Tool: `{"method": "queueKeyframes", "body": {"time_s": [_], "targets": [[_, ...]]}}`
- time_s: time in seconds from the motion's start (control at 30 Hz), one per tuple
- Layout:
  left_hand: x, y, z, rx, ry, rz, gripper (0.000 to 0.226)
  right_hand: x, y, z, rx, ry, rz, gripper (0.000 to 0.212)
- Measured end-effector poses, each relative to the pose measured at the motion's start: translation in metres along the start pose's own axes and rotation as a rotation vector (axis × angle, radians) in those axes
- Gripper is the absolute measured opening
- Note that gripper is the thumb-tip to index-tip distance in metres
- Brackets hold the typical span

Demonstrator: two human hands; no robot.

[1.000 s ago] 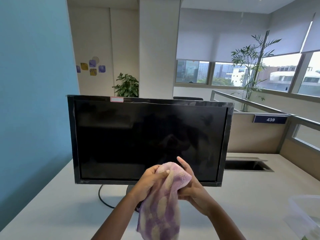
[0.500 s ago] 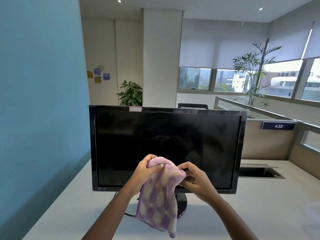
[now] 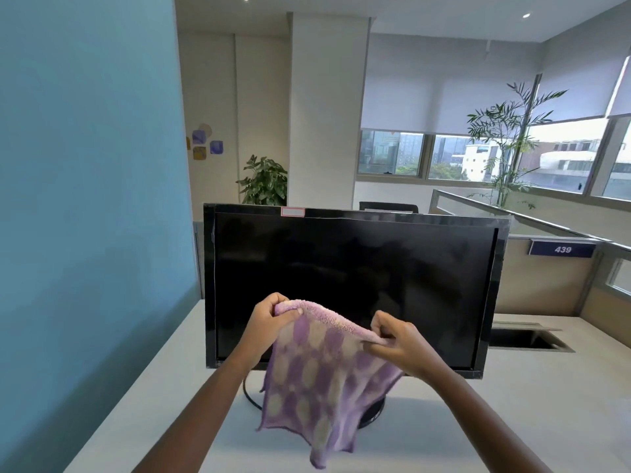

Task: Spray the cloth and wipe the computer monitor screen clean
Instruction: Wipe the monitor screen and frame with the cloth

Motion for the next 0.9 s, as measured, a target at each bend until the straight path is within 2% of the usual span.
{"method": "queueKeyframes", "body": {"time_s": [0.13, 0.2, 0.23, 0.33, 0.47, 0.57, 0.67, 0.8, 0.9], "targets": [[0.011, 0.004, 0.003, -0.083, 0.163, -0.086, 0.019, -0.008, 0.002, -0.023, -0.26, -0.138, 0.142, 0.02], [0.013, 0.001, 0.004, -0.137, 0.257, -0.134, 0.017, -0.008, 0.003, -0.028, -0.336, -0.231, 0.099, 0.016], [0.012, -0.002, 0.004, -0.152, 0.284, -0.16, 0.016, -0.008, 0.003, -0.027, -0.374, -0.246, 0.054, 0.02], [0.003, -0.014, 0.0, -0.172, 0.307, -0.169, 0.025, -0.016, -0.002, -0.024, -0.577, -0.042, -0.051, 0.034], [-0.026, -0.032, -0.008, -0.176, 0.339, -0.013, 0.043, -0.039, -0.01, -0.003, -0.786, 0.297, 0.006, 0.032], [-0.046, -0.045, -0.014, -0.174, 0.284, 0.106, 0.04, -0.049, -0.008, 0.01, -0.822, 0.427, 0.046, 0.031], [-0.048, -0.049, -0.02, -0.122, 0.175, 0.125, 0.026, -0.051, -0.005, 0.017, -0.808, 0.501, 0.04, 0.031], [-0.043, -0.05, -0.021, -0.106, 0.102, 0.168, 0.02, -0.047, -0.002, 0.022, -0.813, 0.644, 0.019, 0.024], [-0.043, -0.051, -0.02, -0.107, 0.094, 0.212, 0.039, -0.046, -0.001, 0.023, -0.808, 0.726, 0.008, 0.024]]}}
Point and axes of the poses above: each hand's wrist, its own y-axis towards the middle knuckle, its own x-axis out of the back of the hand, z = x × y, the point moved 6 cm from there along y, towards the middle knuckle, and after that the axes turned 14 degrees about -z, right-handed, at the moved point
